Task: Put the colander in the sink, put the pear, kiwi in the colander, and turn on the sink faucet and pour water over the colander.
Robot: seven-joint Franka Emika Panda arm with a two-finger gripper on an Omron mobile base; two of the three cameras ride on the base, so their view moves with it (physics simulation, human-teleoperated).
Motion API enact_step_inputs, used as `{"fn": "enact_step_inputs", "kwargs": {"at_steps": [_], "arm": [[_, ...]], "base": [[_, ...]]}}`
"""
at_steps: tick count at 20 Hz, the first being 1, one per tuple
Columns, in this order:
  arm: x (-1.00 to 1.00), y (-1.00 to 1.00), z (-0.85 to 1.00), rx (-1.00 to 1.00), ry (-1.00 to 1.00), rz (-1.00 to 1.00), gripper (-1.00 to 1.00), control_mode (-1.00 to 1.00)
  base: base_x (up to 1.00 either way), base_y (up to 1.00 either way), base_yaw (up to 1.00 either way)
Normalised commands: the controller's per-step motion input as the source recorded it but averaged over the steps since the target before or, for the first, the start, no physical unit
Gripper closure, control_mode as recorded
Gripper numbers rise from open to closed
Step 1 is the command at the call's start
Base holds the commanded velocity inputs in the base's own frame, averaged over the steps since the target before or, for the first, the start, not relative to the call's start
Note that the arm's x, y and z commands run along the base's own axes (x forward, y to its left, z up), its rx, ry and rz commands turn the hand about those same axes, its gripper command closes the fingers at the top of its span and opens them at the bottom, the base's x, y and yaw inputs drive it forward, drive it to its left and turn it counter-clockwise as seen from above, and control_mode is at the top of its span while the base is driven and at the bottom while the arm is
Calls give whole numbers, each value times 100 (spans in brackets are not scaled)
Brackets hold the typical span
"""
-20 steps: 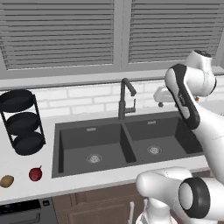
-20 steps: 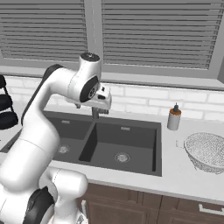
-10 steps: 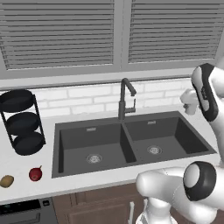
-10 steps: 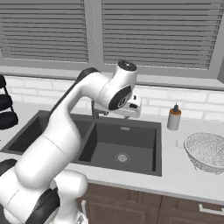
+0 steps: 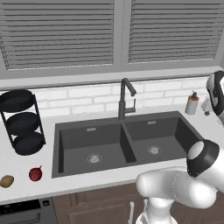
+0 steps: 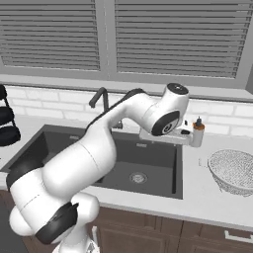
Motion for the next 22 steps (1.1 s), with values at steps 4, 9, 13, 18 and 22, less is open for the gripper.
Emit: {"fn": "enact_step_inputs", "kwargs": {"at_steps": [4,9,13,18,22], "arm": [[0,-74,-58,-26,0,0,-100,-100],[0,-68,-39,-29,0,0,-100,-100],[0,-65,-21,-24,0,1,-100,-100],[0,-54,-4,-15,0,3,-100,-100],[0,-44,-1,-4,0,6,-100,-100]], "base": [[0,0,0],[0,0,0],[0,0,0],[0,0,0],[0,0,0]]}}
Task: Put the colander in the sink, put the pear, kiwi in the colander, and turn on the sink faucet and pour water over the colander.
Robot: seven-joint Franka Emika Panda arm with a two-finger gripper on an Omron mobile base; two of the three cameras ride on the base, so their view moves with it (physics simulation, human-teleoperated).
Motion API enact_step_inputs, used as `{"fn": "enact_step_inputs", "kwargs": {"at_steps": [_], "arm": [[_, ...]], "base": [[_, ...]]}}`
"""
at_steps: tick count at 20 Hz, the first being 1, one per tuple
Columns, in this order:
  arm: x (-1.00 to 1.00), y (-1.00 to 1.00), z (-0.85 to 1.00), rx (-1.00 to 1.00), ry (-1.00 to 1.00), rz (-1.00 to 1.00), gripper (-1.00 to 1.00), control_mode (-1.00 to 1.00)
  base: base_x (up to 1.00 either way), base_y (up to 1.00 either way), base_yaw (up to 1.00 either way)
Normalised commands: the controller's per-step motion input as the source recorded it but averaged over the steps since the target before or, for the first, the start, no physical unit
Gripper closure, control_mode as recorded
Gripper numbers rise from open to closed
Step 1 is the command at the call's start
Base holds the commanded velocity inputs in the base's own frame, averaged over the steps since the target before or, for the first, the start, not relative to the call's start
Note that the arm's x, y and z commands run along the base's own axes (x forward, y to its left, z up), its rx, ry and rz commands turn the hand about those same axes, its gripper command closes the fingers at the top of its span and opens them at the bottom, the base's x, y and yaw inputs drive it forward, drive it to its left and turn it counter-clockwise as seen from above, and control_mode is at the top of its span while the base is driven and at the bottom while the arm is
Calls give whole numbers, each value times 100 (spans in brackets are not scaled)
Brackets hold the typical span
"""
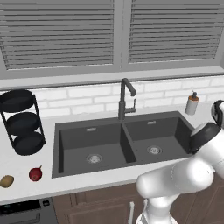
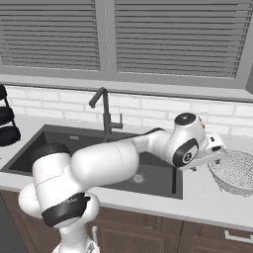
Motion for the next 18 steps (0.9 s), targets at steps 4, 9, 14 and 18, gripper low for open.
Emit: {"fn": "enact_step_inputs", "kwargs": {"at_steps": [4,9,14,18], "arm": [[0,-47,-3,0,0,9,-100,-100],[1,-45,-19,3,0,12,-100,-100],[9,-30,-30,2,2,15,-100,-100],[25,-11,-26,6,7,16,-100,-100]], "base": [[0,0,0],[0,0,0],[0,0,0],[0,0,0]]}}
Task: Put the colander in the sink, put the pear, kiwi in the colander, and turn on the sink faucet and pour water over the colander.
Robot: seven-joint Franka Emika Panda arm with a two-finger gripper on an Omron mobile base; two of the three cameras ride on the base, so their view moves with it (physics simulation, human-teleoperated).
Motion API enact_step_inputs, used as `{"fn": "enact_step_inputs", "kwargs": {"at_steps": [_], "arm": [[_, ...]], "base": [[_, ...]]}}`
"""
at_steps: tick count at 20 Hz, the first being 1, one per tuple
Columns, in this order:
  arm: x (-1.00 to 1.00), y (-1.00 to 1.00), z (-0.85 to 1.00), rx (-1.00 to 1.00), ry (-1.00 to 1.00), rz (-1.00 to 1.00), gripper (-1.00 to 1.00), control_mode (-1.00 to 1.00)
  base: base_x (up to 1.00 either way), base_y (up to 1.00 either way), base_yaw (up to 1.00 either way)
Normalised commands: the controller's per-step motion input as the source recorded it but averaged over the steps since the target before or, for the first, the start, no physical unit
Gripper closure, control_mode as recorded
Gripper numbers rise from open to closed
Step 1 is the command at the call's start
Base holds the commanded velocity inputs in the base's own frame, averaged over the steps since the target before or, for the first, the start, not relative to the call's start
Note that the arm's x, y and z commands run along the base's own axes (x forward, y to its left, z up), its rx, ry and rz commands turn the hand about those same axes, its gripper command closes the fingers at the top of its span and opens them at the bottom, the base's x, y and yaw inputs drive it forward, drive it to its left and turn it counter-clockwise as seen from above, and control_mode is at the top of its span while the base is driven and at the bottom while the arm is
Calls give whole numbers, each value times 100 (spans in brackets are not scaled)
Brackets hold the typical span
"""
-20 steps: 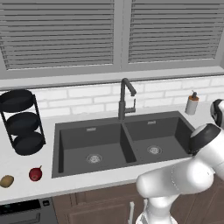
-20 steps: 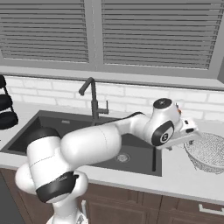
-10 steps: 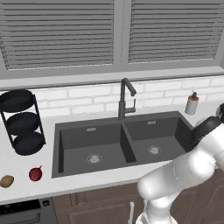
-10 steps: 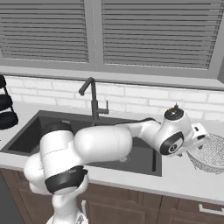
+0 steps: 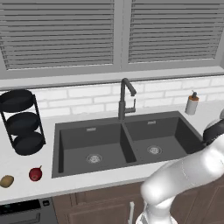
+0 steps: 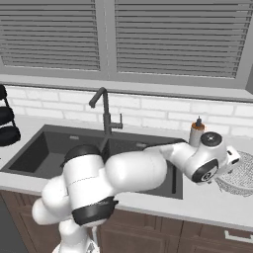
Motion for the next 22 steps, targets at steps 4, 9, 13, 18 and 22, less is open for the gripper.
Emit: {"fn": "enact_step_inputs", "kwargs": {"at_steps": [4,9,13,18,22], "arm": [[38,0,-28,5,15,12,-100,-100],[29,0,-27,0,19,6,-100,-100],[12,0,-31,0,18,3,100,-100],[-2,-14,-20,5,5,1,100,-100],[-33,-7,-4,18,-1,0,100,-100]], "base": [[0,0,0],[0,0,0],[0,0,0],[0,0,0],[0,0,0]]}}
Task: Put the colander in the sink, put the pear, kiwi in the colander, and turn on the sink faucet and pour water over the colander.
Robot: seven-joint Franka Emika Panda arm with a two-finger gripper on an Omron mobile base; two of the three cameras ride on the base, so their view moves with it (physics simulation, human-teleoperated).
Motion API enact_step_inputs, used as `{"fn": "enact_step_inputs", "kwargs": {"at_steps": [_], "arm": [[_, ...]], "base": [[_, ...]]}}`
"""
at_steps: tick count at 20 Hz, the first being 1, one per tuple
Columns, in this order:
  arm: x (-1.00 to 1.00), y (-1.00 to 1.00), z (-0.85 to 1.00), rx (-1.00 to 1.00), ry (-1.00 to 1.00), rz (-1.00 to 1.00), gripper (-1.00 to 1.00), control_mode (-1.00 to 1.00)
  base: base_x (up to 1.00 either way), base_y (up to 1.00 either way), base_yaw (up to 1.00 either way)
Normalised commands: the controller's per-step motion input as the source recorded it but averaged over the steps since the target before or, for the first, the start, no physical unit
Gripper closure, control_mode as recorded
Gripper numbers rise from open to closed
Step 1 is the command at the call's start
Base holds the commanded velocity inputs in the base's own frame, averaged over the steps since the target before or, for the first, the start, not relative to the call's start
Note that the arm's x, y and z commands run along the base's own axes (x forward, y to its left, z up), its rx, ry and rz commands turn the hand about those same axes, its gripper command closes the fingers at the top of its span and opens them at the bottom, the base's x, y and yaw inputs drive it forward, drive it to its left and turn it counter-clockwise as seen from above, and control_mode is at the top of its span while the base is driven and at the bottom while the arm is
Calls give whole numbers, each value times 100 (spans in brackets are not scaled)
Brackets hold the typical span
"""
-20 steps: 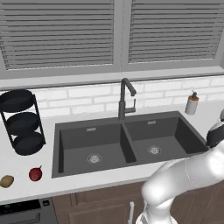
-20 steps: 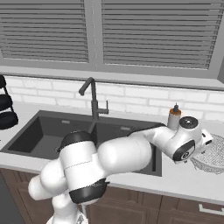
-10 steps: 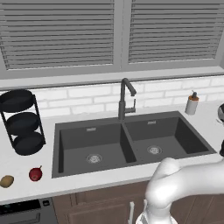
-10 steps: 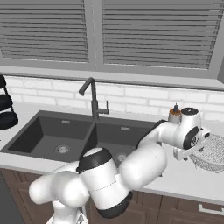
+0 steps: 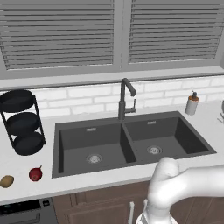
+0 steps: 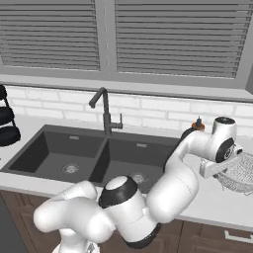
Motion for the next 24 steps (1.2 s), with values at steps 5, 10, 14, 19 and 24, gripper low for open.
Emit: {"fn": "enact_step_inputs", "kwargs": {"at_steps": [5,10,14,19,24], "arm": [[-51,19,0,17,-14,0,100,-100],[-34,92,20,0,-35,0,100,-100],[-10,100,64,-15,-39,0,100,-100],[-15,100,84,-28,-35,0,100,-100],[-25,100,82,-31,-27,0,100,-100]], "base": [[0,0,0],[0,0,0],[0,0,0],[0,0,0],[0,0,0]]}}
